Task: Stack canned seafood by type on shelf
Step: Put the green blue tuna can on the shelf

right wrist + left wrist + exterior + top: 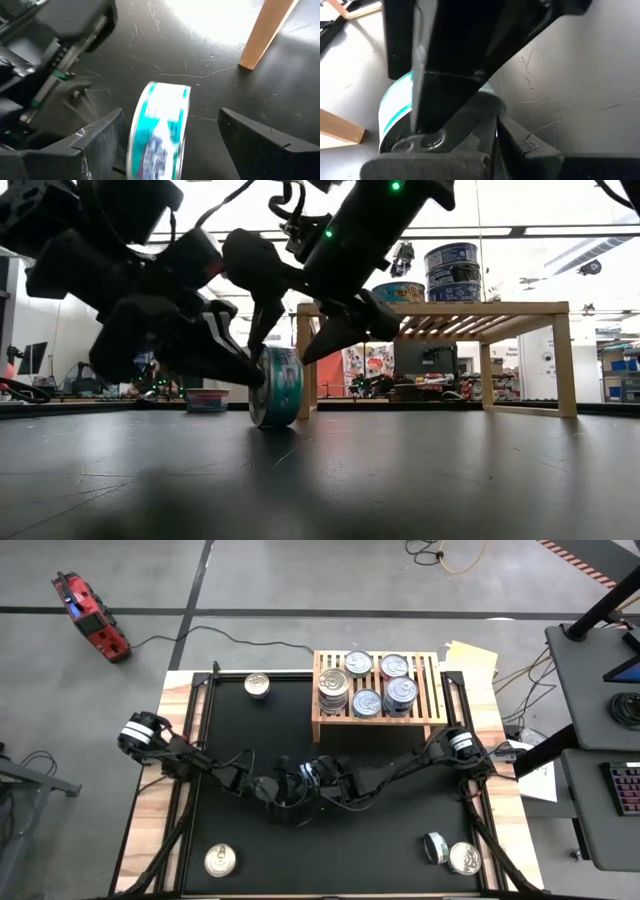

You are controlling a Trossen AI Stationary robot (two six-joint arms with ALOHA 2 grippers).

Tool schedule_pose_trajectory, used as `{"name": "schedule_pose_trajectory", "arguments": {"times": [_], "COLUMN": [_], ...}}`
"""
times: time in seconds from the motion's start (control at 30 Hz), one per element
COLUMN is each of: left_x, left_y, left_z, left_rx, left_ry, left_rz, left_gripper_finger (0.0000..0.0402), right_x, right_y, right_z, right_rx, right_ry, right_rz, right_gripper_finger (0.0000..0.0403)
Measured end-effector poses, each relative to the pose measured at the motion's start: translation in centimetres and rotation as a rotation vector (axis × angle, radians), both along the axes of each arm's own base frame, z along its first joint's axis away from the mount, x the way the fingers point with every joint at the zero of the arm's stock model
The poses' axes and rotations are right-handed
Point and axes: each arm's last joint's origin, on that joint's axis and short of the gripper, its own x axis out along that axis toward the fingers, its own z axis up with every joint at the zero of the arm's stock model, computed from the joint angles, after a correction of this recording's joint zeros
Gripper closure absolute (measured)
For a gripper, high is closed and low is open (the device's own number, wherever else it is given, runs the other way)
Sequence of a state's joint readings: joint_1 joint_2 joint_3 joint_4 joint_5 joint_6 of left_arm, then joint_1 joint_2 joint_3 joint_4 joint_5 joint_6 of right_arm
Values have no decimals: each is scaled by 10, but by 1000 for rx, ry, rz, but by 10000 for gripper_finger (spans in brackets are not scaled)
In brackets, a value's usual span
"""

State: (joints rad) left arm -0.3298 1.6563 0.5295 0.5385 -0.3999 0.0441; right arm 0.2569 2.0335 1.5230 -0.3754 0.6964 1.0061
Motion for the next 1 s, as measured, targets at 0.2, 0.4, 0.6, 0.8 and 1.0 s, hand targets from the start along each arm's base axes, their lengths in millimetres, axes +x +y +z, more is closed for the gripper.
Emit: {"name": "schedule_pose_trajectory", "arguments": {"times": [0.2, 0.4, 0.6, 0.8, 1.0], "left_x": [5, 4, 4, 3, -3], "left_y": [-2, -2, -1, -4, -18], "left_z": [-6, -4, -3, 0, 16], "left_rx": [0, -10, -22, -35, -131], "left_ry": [24, 16, 16, 7, -16], "left_rz": [5, 9, 17, 1, -142], "left_gripper_finger": [401, 401, 401, 401, 401], "right_x": [-2, -3, -4, -6, -26], "right_y": [0, 2, 8, 11, 17], "right_z": [-2, -4, -5, -7, 2], "right_rx": [1, 70, 92, 55, -15], "right_ry": [53, 64, 94, 127, 282], "right_rz": [34, 69, 136, 189, 242], "right_gripper_finger": [108, 163, 259, 274, 274]}}
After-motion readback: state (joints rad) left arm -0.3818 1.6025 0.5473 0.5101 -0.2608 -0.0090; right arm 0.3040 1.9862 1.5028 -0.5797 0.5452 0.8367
